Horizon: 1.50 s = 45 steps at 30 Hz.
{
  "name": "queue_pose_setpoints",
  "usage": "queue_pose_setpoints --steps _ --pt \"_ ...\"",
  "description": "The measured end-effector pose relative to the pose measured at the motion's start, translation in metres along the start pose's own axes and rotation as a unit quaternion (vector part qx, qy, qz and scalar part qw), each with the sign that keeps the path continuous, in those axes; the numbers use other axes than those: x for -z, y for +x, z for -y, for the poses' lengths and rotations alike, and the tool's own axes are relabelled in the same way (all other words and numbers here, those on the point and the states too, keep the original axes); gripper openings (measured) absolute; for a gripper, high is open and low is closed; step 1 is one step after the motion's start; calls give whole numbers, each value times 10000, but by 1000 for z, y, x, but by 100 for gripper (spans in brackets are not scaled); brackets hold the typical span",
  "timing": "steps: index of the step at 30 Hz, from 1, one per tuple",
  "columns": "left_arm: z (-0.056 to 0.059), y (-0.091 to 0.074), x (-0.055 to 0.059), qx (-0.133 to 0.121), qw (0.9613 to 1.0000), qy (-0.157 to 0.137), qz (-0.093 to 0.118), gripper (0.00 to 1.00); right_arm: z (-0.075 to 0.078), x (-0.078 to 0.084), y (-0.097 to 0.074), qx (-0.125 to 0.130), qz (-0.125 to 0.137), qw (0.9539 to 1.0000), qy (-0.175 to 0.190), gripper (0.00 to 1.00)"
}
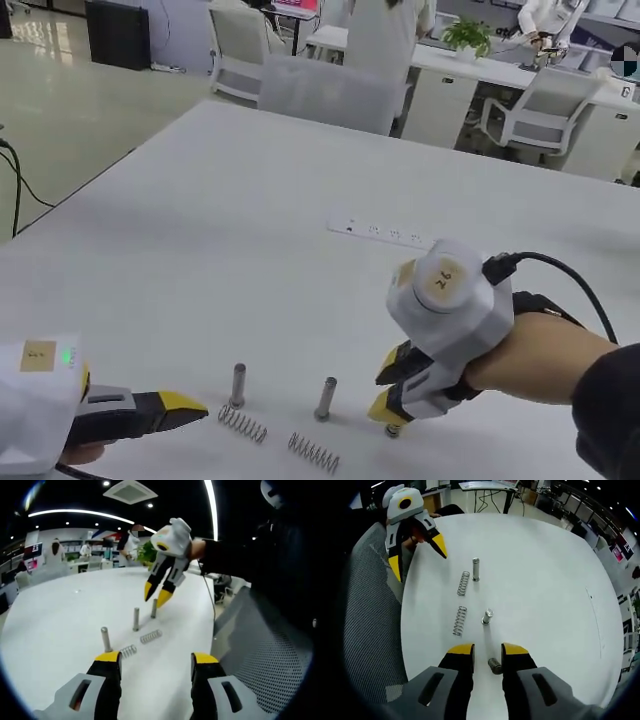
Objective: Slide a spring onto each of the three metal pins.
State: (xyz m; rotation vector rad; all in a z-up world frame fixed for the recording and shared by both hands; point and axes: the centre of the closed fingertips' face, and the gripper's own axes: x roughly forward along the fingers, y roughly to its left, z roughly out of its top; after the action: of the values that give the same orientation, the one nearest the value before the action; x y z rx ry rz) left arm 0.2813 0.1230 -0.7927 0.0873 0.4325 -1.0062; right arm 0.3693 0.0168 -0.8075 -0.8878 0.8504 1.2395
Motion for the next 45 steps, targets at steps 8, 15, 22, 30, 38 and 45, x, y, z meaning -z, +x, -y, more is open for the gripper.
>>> queue_pose_setpoints --steps 8,15,22,30,38,45 --pt "-1 0 0 -8 10000 8 -4 50 -12 -12 1 -108 122 9998 -63 18" --pt "-2 0 0 -10 10000 1 0 50 -22 -18 6 -187 151 9996 -110 18" --pt "-1 0 1 0 10000 3 -6 50 -34 -19 13 -302 133 9994 -112 18" --pt "0 -1 2 10 10000 -2 -12 50 -43 -17 23 -410 78 9991 -93 18" --pt "-1 -1 2 -3 10000 -4 0 49 -47 -16 29 -456 37 9989 -77 18" --pt "-2 -1 1 -14 10000 -6 5 49 -53 -14 41 -549 -61 9984 -88 17"
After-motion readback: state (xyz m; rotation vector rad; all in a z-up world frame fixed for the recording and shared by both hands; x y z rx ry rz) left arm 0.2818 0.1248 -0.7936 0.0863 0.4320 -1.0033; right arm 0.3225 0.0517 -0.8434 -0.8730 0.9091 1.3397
